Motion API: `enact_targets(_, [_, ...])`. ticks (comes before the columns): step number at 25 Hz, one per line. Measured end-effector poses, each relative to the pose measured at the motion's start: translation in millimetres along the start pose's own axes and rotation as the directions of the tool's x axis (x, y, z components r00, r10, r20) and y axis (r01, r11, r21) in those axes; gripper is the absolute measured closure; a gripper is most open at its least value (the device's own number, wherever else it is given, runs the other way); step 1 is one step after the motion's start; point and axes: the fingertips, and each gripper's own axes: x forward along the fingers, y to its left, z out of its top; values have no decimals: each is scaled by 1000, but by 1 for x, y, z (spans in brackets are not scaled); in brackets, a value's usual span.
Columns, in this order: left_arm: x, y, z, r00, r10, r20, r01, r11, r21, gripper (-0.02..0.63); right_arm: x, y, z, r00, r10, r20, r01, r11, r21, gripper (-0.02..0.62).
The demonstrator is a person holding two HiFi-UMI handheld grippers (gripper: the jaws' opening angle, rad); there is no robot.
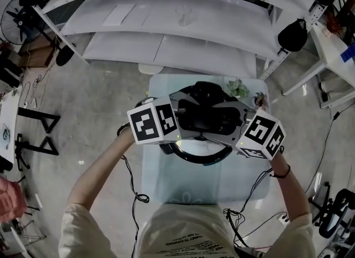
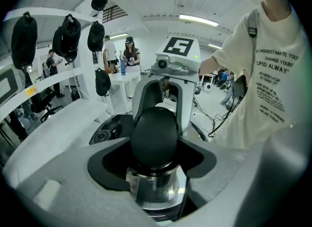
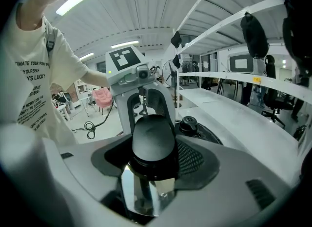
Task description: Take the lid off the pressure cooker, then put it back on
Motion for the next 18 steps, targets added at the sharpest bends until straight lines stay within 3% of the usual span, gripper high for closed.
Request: enact_targets(18, [1,-1,1,998,-50,38,49,998,31,316,1,-1,0,1000,3,15,-3,1000,15,321])
